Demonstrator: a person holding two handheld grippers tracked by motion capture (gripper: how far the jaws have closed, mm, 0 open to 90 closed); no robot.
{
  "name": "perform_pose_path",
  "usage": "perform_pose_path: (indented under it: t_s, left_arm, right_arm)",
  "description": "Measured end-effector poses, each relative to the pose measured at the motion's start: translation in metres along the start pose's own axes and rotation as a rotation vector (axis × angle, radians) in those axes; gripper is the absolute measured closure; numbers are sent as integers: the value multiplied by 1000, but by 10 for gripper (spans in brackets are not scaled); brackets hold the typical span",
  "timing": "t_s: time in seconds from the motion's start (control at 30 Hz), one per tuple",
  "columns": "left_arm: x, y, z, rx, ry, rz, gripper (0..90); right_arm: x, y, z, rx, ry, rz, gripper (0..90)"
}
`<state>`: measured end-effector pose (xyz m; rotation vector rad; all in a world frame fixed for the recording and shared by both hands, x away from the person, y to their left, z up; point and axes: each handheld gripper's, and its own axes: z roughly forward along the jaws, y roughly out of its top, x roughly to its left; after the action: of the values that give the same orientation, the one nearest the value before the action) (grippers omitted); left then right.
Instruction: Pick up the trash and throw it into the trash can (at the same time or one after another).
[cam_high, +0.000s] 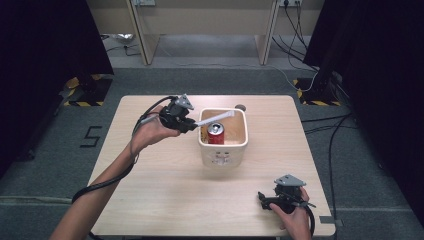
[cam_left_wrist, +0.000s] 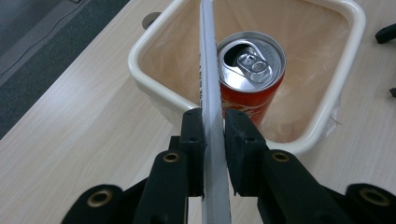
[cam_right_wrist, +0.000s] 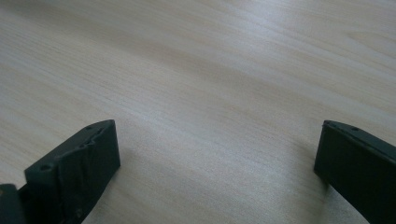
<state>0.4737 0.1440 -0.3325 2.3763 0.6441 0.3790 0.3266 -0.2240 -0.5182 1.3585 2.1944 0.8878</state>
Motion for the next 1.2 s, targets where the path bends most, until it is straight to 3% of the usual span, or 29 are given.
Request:
perform_pose_path:
  t_s: [0.23,0.3,0.4,0.43,0.6,0.73,0.9,1.03,1.2]
  left_arm:
    - [1,2,2,-2,3,-11,779]
    - [4,2,11,-1,-20,-33,780]
    - [12,-1,27,10,14,-51,756]
    - [12,-2,29,-3,6,-60,750]
    - [17,-8,17,-26,43,-81,750]
    - [23,-22,9,-26,74,-117,736]
    - [25,-43,11,-29,87,-163,642]
    - [29,-62,18,-33,113,-225,559]
    - [38,-81,37,-9,137,-292,525]
  right_arm:
    - [0,0,0,1,0,2,2]
    - [0,0,0,1,1,1,3]
    - [1,0,0,1,2,3,2]
    - [1,0,0,1,1,2,2]
    - [1,0,0,1,1,-1,3]
    - [1,0,0,1,1,-1,3]
    - [1,0,0,1,1,-1,2]
    - [1,0,0,3,1,-1,3]
    - [1,0,0,1,0,0,3]
